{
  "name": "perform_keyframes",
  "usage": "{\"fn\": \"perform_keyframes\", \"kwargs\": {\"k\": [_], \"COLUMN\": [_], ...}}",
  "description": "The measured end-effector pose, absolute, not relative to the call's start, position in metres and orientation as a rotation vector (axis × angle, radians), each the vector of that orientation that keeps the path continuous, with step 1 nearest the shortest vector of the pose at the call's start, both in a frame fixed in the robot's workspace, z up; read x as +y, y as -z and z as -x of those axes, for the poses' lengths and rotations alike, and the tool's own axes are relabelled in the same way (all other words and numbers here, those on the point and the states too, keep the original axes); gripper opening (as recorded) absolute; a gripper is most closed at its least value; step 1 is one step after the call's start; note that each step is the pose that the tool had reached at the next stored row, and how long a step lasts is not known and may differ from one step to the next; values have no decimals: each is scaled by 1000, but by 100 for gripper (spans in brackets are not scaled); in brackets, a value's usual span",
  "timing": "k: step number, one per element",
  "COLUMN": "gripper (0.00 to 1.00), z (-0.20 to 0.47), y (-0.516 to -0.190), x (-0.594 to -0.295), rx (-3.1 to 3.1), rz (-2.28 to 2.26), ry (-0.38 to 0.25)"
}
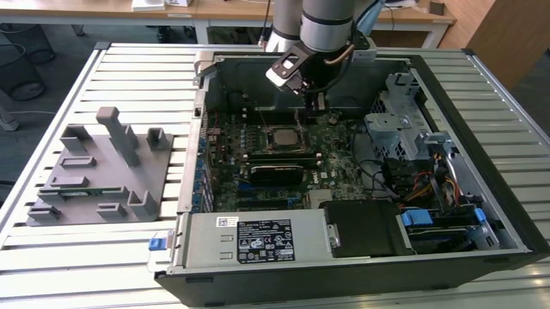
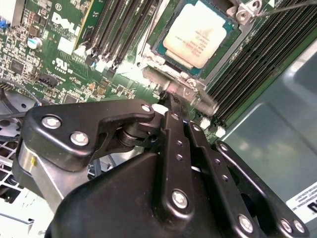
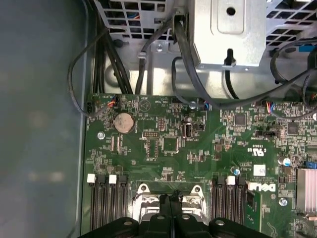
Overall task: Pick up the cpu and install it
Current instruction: 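Close the cpu cover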
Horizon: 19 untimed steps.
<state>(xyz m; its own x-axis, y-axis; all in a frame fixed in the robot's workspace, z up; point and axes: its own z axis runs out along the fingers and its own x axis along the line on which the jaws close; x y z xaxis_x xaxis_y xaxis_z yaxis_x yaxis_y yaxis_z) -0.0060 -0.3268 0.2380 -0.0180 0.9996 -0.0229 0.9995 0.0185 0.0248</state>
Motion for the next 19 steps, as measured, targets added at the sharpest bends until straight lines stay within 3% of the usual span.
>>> {"fn": "perform_keyframes", "kwargs": {"k": [19], "gripper": [11], "z": [30], "y": [-236], "x": [-327], "rx": [2215], "rz": [-2175], "ry": [-9]}}
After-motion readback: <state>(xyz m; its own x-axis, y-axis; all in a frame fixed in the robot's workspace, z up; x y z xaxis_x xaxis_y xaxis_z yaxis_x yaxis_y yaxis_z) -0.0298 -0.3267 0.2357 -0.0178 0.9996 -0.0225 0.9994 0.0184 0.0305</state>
